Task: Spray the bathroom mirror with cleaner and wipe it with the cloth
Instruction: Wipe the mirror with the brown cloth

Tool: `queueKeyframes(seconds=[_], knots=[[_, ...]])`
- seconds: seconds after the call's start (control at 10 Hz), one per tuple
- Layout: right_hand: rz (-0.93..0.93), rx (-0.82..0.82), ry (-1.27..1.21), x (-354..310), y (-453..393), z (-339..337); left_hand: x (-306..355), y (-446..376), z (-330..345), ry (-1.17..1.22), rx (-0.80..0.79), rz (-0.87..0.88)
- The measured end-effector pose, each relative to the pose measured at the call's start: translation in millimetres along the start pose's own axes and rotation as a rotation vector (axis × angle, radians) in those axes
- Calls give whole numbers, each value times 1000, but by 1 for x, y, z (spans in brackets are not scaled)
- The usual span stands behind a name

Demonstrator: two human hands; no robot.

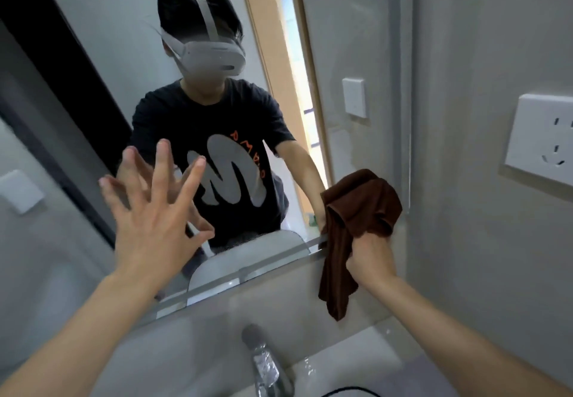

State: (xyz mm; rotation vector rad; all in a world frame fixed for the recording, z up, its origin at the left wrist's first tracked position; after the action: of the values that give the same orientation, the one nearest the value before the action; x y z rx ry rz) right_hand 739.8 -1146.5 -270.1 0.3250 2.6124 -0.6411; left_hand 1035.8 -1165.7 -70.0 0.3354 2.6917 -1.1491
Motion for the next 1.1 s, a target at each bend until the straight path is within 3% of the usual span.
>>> queueKeyframes(seconds=[0.1, 0.2, 0.3, 0.4, 0.5, 0.6, 0.7, 0.8, 0.9, 1.0, 1.1], knots=[[-39, 48, -25, -13, 7, 15, -1, 1, 4, 2, -33, 13], [-63, -24, -63, -44, 19, 18, -2, 1, 8, -9, -30, 12], [-226, 20, -157, -93, 36, 7, -2, 1, 8, -32, -30, 0], [-219, -82, -512, -156, 41, 1, 2, 0, 5, -24, -32, 0], [-296, -254, -640, -211, 51, 19, -14, 5, 3, -12, 20, 107], [-302, -123, -676, -229, 61, 37, -67, 20, -2, -7, 38, 173], [-354, -7, -613, -235, 64, 50, -138, 50, 0, -13, 26, -4], [-438, 61, -509, -235, 55, 67, -207, 80, 13, -57, -101, -253], [-452, -7, -501, -240, 55, 74, -250, 98, 26, -96, -211, -314], [-587, 83, -281, -259, 64, 77, -255, 100, 33, -85, -232, -291], [-771, 51, -235, -287, 71, 89, -250, 98, 37, -63, -205, -313]])
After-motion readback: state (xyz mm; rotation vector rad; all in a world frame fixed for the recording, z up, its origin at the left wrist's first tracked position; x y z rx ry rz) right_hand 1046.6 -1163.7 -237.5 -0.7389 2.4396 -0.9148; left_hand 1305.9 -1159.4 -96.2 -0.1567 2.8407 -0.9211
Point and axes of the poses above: each hand's wrist, its own y-axis away from the middle knuckle, its own z-axis out of the palm, x = y × z, the point moved 1 cm from there along -y, towards the middle knuckle, and after that the axes turned 10 degrees about -z, right-handed, at the moved point
